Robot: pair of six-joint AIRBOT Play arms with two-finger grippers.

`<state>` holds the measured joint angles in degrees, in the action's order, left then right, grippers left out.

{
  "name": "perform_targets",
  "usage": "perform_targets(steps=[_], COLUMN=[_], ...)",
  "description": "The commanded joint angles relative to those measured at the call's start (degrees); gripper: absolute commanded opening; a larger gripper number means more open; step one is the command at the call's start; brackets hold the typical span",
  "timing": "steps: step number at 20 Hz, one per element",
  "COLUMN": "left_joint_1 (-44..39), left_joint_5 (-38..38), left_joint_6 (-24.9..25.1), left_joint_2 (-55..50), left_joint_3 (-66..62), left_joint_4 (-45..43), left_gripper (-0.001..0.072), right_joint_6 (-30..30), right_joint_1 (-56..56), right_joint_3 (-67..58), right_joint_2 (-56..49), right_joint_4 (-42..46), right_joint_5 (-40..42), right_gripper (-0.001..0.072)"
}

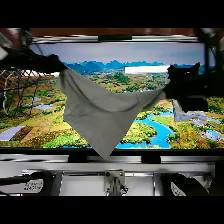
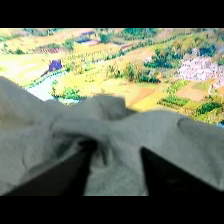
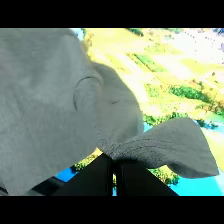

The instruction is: Fold the shirts.

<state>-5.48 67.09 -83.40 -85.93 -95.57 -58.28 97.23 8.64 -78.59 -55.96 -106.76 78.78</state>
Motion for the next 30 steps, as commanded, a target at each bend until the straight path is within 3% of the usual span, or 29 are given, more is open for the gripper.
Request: perform_targets(steps=[1,4,6,8,10,13,16,23,26,28,30], left_joint_1=[-3.3,0.0,1.1,0.8,-0.5,-3.6,-7.2,-15.3,-16.1,-16.2,-17.3], left_joint_5=[8.3,25.0,26.7,23.1,17.7,1.9,-10.6,-24.7,-31.9,-33.9,-34.0], left_joint_6=[-6.0,-7.0,-8.9,-12.3,-15.5,-19.7,-20.0,-20.1,-16.1,-13.1,-12.2], left_joint_2=[-9.4,-6.7,0.6,10.8,21.2,33.3,35.9,24.3,20.3,18.1,15.0], left_joint_3=[-0.5,-1.9,1.6,13.7,32.2,57.5,70.1,71.8,70.3,67.8,64.8], left_joint_4=[0.1,-3.2,-9.9,-12.6,-9.4,1.1,10.4,15.5,20.1,23.3,23.9], left_gripper=[0.0715,0.0712,0.0711,0.0715,0.0716,0.0716,0.0716,0.0714,0.0709,0.0686,0.0610], right_joint_6=[-0.1,0.5,0.5,0.6,1.8,2.3,2.3,2.3,2.3,2.3,2.3], right_joint_1=[0.0,0.0,0.0,0.0,0.0,0.0,0.0,0.0,0.0,0.0,0.0], right_joint_3=[9.0,9.0,9.0,9.0,9.0,9.0,9.0,9.0,9.0,9.0,9.0], right_joint_2=[0.1,0.1,0.1,0.1,0.1,0.1,0.1,0.1,0.1,0.1,0.1], right_joint_4=[-0.6,2.1,3.9,4.4,4.3,4.3,4.3,4.3,4.3,4.3,4.3], right_joint_5=[-6.5,-6.6,-6.7,-6.7,-7.2,-9.7,-12.0,-13.2,-13.3,-13.5,-14.5], right_gripper=[0.0070,0.0070,0.0070,0.0070,0.0070,0.0070,0.0070,0.0071,0.0071,0.0070,0.0070])
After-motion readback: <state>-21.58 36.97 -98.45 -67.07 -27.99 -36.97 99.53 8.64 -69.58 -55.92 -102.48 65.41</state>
